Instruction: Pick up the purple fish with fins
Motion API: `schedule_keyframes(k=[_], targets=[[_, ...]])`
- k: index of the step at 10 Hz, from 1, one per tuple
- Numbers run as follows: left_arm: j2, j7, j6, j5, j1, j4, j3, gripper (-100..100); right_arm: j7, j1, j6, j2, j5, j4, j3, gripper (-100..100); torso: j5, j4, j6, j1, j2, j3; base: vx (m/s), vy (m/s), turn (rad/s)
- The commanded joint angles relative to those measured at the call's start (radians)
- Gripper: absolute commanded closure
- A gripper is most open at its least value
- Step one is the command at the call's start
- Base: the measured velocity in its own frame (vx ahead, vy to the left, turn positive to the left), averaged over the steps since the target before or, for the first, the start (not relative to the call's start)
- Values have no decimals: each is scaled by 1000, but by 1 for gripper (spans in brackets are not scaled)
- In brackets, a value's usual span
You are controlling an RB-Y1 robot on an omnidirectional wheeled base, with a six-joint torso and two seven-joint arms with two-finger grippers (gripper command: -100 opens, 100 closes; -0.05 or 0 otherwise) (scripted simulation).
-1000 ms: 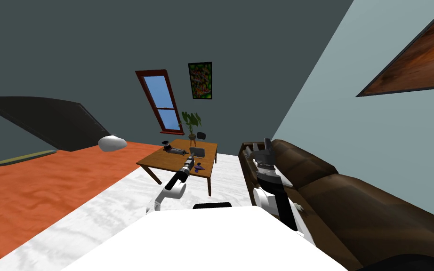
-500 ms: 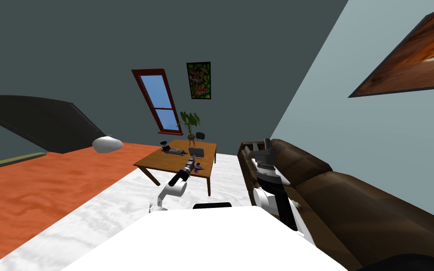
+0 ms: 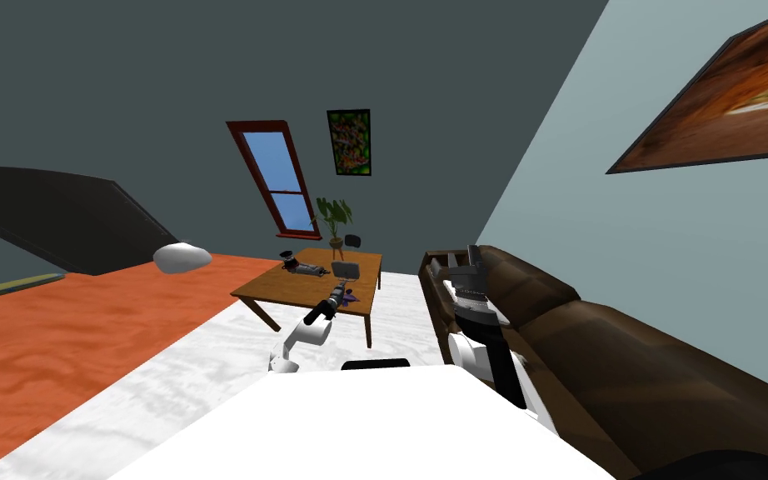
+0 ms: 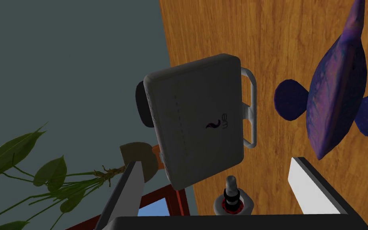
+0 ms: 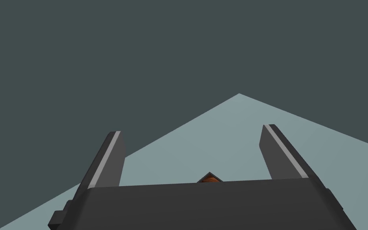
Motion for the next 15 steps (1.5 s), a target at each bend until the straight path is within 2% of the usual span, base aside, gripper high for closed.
schedule_keyframes(k=[1,8,9,10,11,12,15], targets=[[13,-3,50,-10,-13,31,-1,-100,0,0,0,0,0,0,0,0,0,0,0,0,0,0,9,-21,-28],[59,-16,202,-71,-60,141,3,-100,0,0,0,0,0,0,0,0,0,0,0,-1,-1,0,17,-30,-15],[62,-19,219,-81,-64,153,5,-100,0,0,0,0,0,0,0,0,0,0,0,-1,-1,-1,24,-43,-4],[60,-17,206,-72,-68,150,5,-100,0,0,0,0,0,0,0,0,0,0,0,-1,-1,-1,10,-21,4],[61,-17,210,-73,-69,152,5,0,0,0,0,0,0,0,0,0,0,0,0,0,0,0,0,0,0],[56,-19,185,-76,-75,183,9,-100,0,0,0,0,0,0,0,0,0,0,0,1,0,0,31,0,-14],[49,-20,148,-80,-85,231,16,-100,0,0,0,0,0,0,0,0,0,-1,0,1,-2,-1,47,3,-13]])
